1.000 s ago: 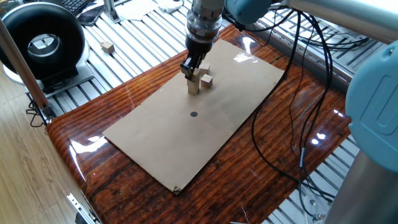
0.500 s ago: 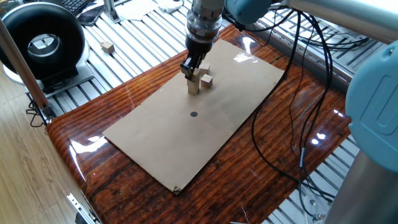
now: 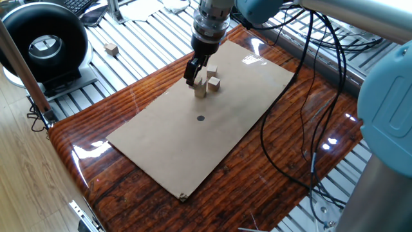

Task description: Stack the blocks in a vertical line of five

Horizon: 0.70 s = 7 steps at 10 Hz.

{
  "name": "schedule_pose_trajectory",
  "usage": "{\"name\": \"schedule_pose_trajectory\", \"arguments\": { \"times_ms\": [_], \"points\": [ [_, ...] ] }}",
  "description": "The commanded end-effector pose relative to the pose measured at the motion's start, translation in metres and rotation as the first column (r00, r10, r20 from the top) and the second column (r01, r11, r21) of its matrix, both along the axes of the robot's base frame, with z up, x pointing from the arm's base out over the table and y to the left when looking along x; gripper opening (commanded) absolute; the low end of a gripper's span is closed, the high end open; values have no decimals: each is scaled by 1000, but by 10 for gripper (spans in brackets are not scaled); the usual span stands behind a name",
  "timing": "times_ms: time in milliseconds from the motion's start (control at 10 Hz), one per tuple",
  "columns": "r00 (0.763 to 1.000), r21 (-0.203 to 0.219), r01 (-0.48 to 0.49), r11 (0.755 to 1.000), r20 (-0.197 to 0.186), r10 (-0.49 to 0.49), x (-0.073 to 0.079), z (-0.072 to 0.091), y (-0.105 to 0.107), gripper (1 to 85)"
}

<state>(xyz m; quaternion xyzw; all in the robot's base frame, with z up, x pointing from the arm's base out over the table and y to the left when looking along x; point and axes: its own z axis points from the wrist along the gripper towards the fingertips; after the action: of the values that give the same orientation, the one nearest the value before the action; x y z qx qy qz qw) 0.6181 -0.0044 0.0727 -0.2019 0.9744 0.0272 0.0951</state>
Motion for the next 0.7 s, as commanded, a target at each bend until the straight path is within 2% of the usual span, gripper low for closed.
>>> {"name": "schedule_pose_trajectory", "arguments": {
  "times_ms": [0,200,400,600],
  "points": [
    [1000,12,13,1000,2,-13,2,-1,1,623],
    [1000,3,10,1000,7,-10,3,-2,-1,613],
    [1000,-29,7,1000,23,-6,8,-6,-10,613],
    [1000,-20,7,1000,28,-7,10,-15,-10,603]
  ]
}}
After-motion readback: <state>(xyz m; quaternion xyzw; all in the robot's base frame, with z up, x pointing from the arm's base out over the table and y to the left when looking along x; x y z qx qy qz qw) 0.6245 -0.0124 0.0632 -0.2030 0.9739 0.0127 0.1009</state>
